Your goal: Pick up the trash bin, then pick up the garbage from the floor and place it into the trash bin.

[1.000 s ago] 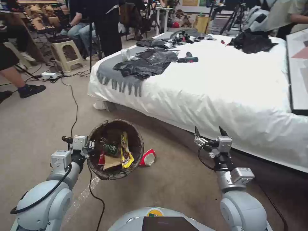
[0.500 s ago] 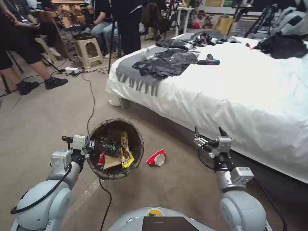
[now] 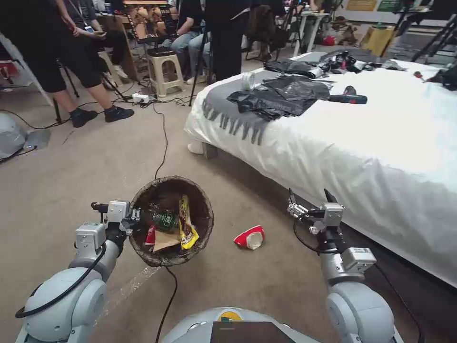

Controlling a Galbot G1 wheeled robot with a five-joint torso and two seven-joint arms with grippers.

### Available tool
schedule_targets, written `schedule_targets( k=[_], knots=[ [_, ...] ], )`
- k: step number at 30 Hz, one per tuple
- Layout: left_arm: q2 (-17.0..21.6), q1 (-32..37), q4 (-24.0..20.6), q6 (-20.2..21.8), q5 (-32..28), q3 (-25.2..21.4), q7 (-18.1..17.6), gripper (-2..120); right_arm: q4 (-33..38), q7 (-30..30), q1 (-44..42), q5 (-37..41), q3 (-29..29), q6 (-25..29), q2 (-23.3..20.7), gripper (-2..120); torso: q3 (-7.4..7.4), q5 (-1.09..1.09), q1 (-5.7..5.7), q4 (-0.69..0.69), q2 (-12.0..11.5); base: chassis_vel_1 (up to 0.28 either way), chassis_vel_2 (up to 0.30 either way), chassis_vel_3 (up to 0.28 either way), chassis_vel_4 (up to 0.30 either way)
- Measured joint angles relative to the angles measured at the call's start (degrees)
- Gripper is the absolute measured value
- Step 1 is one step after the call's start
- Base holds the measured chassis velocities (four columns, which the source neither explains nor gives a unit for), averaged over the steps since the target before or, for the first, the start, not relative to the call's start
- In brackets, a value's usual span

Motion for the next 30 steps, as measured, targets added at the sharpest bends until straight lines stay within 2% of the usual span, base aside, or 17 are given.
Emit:
schedule_targets(
  k=[8,18,23,27,30],
  knots=[
    [0.0,0.0,0.0,0.0,0.3,0.0,0.0,3,-0.2,0.0,0.6,2.1,0.2,-2.0,-0.2,100,0.00,0.00,0.00,-0.02,0.0,0.000,0.000,0.000,0.000],
    [0.3,0.1,0.0,-0.1,0.0,0.0,-0.1,3,-4.3,0.3,5.6,5.5,-0.8,-10.0,-1.8,100,0.00,0.00,0.00,0.00,0.0,0.000,0.000,0.000,0.000],
    [0.3,0.1,0.0,-0.1,-0.2,0.0,-0.1,3,-6.5,2.1,7.9,9.7,-3.1,-12.7,-3.0,100,0.00,0.00,0.00,-0.01,0.0,0.000,0.000,0.000,0.000],
    [0.3,0.2,0.0,-0.1,-0.4,0.1,-0.1,3,-9.5,6.2,12.1,17.2,-6.6,-16.5,-4.0,100,0.00,0.00,0.00,0.00,0.0,0.000,0.000,0.000,0.000],
    [0.3,0.2,0.0,-0.1,-0.4,0.1,-0.1,3,-11.5,7.1,13.9,18.4,-8.0,-17.1,-4.1,100,0.00,0.00,0.00,0.00,0.0,0.000,0.000,0.000,0.000]
  ],
)
